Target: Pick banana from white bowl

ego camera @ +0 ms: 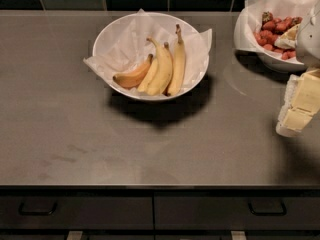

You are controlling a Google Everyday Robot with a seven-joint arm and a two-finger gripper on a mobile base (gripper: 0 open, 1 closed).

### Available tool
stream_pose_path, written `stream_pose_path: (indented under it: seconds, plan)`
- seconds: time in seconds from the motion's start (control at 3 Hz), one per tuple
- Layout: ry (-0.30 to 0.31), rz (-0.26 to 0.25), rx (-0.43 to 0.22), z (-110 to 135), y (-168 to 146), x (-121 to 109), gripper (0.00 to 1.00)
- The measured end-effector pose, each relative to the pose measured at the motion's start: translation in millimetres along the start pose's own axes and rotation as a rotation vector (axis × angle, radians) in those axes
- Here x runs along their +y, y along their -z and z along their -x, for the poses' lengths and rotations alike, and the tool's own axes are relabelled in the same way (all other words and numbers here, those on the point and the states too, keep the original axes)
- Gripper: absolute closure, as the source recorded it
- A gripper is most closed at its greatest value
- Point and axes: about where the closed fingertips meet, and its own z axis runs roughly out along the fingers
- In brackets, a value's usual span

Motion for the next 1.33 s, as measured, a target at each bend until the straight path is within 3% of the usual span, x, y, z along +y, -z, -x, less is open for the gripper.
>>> stream_pose_path:
  seconds: [0.33, 0.67, 1.33]
  plan:
    - [0.0, 0.0, 0.0, 0, 0, 0, 0.0]
    - [0.052, -0.014, -0.031, 14, 2, -5, 0.0]
    - [0.271, -0.028, -0.173, 90, 2, -35, 0.0]
